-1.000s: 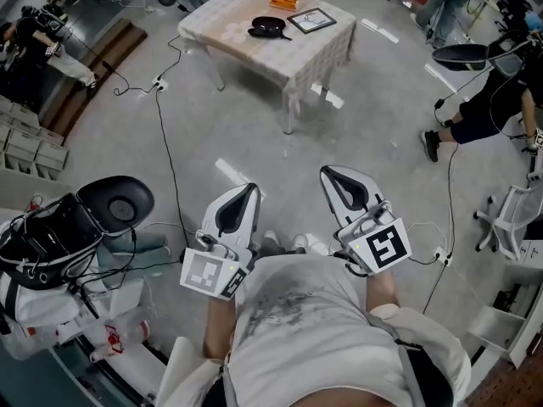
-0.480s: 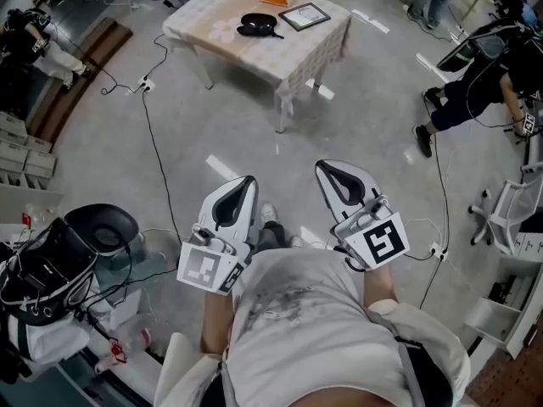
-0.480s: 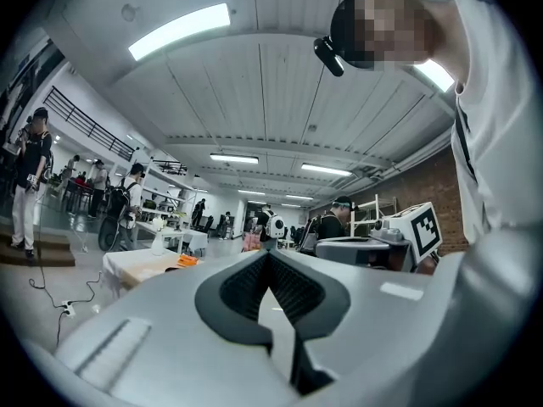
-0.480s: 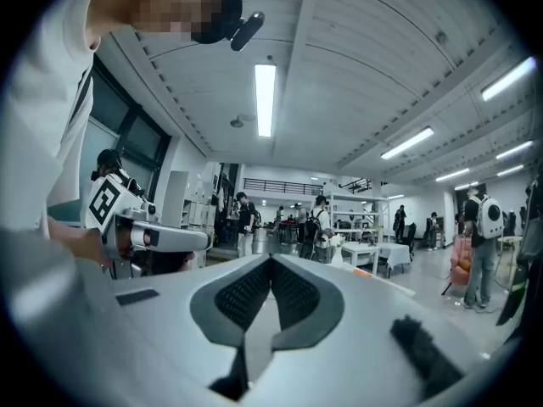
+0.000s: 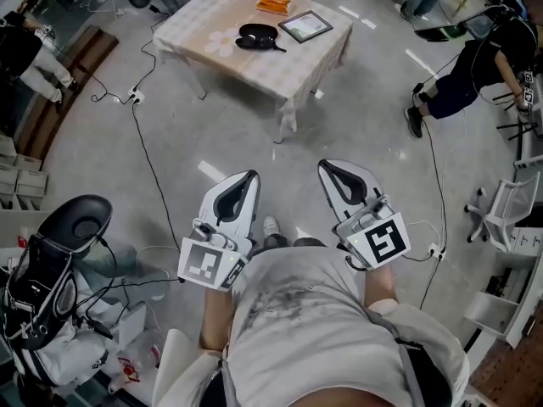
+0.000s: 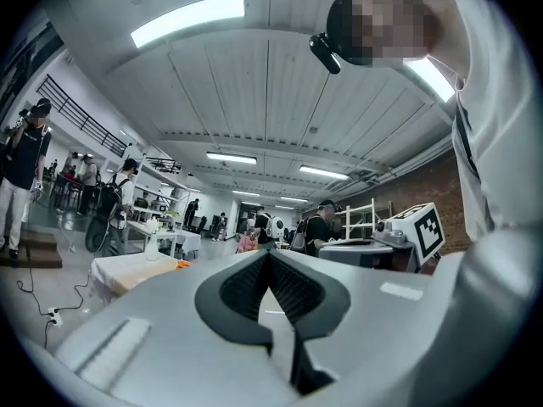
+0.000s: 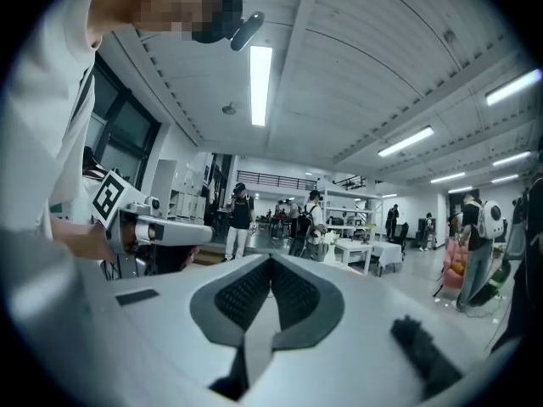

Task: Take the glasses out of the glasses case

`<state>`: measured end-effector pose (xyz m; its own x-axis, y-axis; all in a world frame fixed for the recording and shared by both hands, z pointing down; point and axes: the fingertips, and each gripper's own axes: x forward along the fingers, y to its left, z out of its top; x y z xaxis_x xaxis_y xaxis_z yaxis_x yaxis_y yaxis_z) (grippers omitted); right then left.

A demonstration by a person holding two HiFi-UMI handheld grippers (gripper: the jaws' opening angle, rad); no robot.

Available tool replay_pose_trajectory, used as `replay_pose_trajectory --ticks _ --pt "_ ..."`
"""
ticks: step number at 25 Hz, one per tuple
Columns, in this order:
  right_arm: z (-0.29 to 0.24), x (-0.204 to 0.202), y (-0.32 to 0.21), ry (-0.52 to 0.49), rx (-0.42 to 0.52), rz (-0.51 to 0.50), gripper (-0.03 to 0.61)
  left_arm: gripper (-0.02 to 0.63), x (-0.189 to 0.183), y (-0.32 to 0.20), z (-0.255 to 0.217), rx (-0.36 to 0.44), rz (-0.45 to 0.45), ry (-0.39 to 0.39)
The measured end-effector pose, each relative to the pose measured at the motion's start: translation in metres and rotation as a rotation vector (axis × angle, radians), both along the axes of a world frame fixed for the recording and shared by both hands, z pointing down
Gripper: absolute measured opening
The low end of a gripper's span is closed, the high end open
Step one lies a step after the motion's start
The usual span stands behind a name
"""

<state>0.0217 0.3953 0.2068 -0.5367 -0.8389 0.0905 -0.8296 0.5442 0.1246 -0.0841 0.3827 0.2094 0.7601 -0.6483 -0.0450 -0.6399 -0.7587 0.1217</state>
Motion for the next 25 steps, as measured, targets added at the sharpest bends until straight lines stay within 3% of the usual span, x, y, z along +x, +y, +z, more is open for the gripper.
replay_pose_trajectory --ticks 13,25 --pt "0.013 0.004 -0.069 0.008 -0.051 -0.008 0.017 0.005 0.003 -0.073 0.014 -0.055 -0.005 0.006" --pt "0.013 0.037 -0.175 -0.041 -0.036 -0.113 0.017 0.005 0.032 -0.167 0.011 -0.051 -0.107 -0.039"
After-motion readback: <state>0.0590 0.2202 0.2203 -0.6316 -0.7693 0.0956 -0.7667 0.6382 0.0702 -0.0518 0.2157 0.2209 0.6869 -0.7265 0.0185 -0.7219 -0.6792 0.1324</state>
